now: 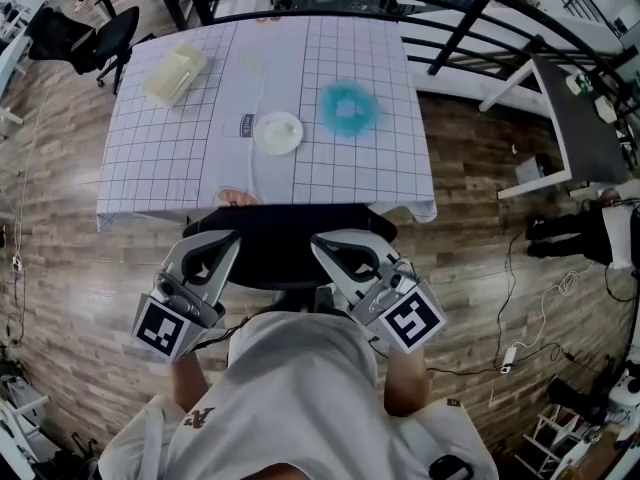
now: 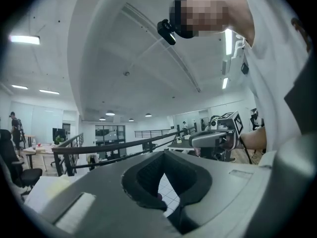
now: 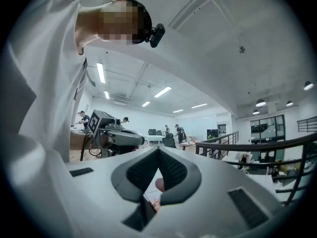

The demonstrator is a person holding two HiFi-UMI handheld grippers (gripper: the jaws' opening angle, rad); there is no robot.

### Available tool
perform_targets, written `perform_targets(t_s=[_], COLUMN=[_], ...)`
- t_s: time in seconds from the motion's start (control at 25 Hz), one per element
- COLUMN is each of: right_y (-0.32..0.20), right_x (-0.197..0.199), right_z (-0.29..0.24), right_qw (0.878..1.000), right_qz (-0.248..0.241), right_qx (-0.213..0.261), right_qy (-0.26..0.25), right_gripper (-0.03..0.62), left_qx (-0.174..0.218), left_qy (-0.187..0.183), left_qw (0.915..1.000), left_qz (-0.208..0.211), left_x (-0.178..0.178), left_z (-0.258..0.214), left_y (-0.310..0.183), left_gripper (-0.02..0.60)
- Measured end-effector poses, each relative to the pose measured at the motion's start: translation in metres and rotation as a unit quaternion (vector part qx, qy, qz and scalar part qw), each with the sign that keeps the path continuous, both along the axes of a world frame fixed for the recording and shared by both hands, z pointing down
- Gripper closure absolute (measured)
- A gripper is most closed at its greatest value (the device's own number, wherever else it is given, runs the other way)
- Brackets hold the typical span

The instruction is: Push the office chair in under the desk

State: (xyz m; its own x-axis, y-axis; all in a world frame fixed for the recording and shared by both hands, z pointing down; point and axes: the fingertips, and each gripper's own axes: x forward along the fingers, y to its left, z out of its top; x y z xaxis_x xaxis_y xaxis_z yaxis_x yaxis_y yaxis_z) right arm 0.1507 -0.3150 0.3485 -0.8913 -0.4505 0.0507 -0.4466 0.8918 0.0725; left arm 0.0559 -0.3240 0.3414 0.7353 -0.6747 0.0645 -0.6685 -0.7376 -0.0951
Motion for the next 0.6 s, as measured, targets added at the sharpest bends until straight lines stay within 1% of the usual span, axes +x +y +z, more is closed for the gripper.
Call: perform_targets(t_s=[0.28, 0.6], right_y=[-0.0012, -0.0027], right_x=[0.0007, 0.002], right_z=[0.0003, -0.0006], right_qw=[1.0, 1.0], right_qz=[-0.011, -0.018], right_qx=[-0.005, -0.017], right_qy=[0.0, -0.009], right_gripper=[0.591, 0.591], left_qx=[-0.007, -0.009], left_qy=[0.013, 0.009], left_qw=[0.9999, 0.9999], left_qz=[0.003, 0.008], left_x=[-0.0012, -0.0011], left_z=[0.0005, 0.0009], left_y=[-0.0028, -0.0045], left_gripper=[0.579, 0.579])
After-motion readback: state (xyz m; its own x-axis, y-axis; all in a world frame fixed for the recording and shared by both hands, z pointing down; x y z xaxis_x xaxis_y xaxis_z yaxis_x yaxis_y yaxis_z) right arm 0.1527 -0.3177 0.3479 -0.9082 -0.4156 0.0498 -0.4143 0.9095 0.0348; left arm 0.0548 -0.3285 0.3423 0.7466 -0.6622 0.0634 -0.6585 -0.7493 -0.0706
